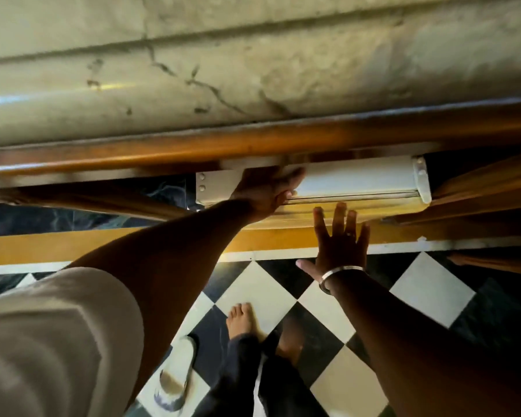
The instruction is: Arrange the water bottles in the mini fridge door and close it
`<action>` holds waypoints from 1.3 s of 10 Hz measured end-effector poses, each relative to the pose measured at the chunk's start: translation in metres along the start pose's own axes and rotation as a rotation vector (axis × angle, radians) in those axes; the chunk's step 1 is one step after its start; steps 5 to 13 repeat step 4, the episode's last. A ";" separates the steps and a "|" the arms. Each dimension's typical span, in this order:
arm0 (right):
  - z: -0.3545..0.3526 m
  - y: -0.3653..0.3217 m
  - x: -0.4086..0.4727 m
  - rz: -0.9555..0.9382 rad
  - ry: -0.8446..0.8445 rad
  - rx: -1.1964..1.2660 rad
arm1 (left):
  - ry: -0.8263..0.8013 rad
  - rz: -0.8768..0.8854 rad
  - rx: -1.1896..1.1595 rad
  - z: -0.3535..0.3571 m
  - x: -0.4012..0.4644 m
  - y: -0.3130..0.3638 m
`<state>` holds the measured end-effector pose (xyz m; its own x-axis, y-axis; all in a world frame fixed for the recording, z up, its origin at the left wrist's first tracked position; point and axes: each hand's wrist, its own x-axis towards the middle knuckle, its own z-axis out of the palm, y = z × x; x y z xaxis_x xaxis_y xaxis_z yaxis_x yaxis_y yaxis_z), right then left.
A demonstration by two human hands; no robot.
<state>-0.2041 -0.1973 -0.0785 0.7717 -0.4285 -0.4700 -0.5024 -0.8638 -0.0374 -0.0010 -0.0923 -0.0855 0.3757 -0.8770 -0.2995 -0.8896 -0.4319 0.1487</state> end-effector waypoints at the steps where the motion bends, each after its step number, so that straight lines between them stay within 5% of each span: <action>1: -0.002 0.001 0.003 0.003 -0.042 0.026 | 0.007 -0.109 -0.033 0.012 -0.013 0.016; 2: -0.009 0.002 0.004 -0.002 -0.114 0.022 | 0.010 -0.249 -0.153 0.017 -0.037 0.037; 4: -0.030 0.006 -0.021 -0.135 0.101 0.104 | -0.206 -0.410 -0.131 0.008 -0.095 0.074; 13: -0.030 0.006 -0.021 -0.135 0.101 0.104 | -0.206 -0.410 -0.131 0.008 -0.095 0.074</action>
